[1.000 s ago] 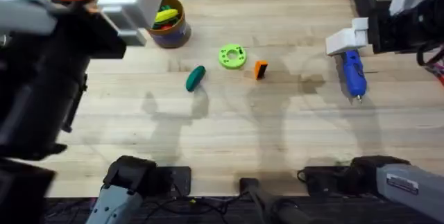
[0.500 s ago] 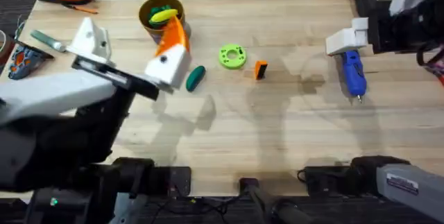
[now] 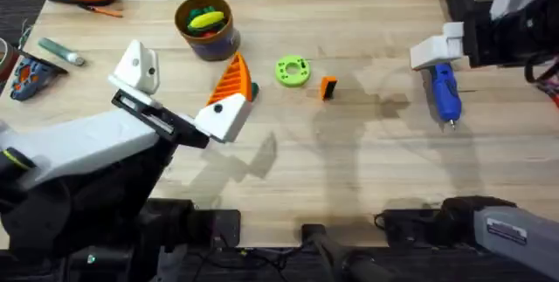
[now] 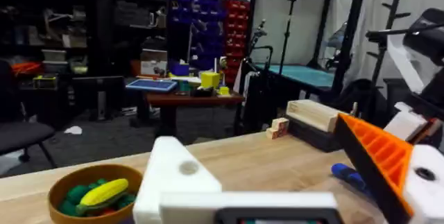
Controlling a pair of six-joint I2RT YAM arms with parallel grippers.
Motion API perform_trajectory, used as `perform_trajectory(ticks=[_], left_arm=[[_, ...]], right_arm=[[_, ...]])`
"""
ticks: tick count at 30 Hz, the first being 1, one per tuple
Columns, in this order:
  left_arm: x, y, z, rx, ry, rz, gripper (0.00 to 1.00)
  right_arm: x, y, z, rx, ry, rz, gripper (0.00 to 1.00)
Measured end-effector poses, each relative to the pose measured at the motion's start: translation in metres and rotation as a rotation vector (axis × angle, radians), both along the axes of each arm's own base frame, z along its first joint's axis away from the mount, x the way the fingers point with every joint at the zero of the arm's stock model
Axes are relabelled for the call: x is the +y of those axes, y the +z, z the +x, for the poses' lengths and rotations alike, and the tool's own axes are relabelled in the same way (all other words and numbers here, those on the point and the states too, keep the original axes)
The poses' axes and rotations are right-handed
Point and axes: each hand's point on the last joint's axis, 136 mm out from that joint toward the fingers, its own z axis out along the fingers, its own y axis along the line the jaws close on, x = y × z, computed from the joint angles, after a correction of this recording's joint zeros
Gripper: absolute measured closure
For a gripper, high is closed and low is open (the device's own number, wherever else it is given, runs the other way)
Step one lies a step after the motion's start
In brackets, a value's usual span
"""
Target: Pick up the gripper from the table and insert it into the empty holder that is missing its gripper. Then pick up a screw, insert it into the mounting hole, and use the screwdriver to tighten it. Finally, clean up the table by picking up the vegetable and placing it into the bucket.
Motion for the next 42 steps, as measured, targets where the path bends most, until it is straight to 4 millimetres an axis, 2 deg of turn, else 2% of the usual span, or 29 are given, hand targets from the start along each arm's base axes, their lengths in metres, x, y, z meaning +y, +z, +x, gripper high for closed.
perform_trajectory(ticks=[9, 13, 19, 24, 27, 33, 42], left_arm=[[-0.003, 0.000, -0.002, 0.010, -0.036, -0.037, 0.015], [-0.009, -0.006, -0.003, 0.014, -0.071, -0.022, 0.015], [-0.024, -0.022, -0.008, -0.016, -0.167, 0.010, 0.015], [-0.034, -0.055, -0.007, 0.087, -0.241, -0.002, 0.015], [-0.040, -0.056, -0.012, 0.081, -0.284, 0.020, 0.015], [-0.054, -0.079, -0.024, 0.159, -0.398, 0.068, 0.015], [-0.052, -0.091, -0.029, 0.153, -0.426, 0.143, 0.015]], right_arm=[[0.000, 0.000, 0.000, 0.000, 0.000, 0.000, 0.008], [0.000, 0.000, 0.000, 0.000, 0.000, 0.000, 0.008], [0.000, 0.000, 0.000, 0.000, 0.000, 0.000, 0.008], [0.000, 0.000, 0.000, 0.000, 0.000, 0.000, 0.008], [0.000, 0.000, 0.000, 0.000, 0.000, 0.000, 0.009], [0.000, 0.000, 0.000, 0.000, 0.000, 0.000, 0.007], [0.000, 0.000, 0.000, 0.000, 0.000, 0.000, 0.007]])
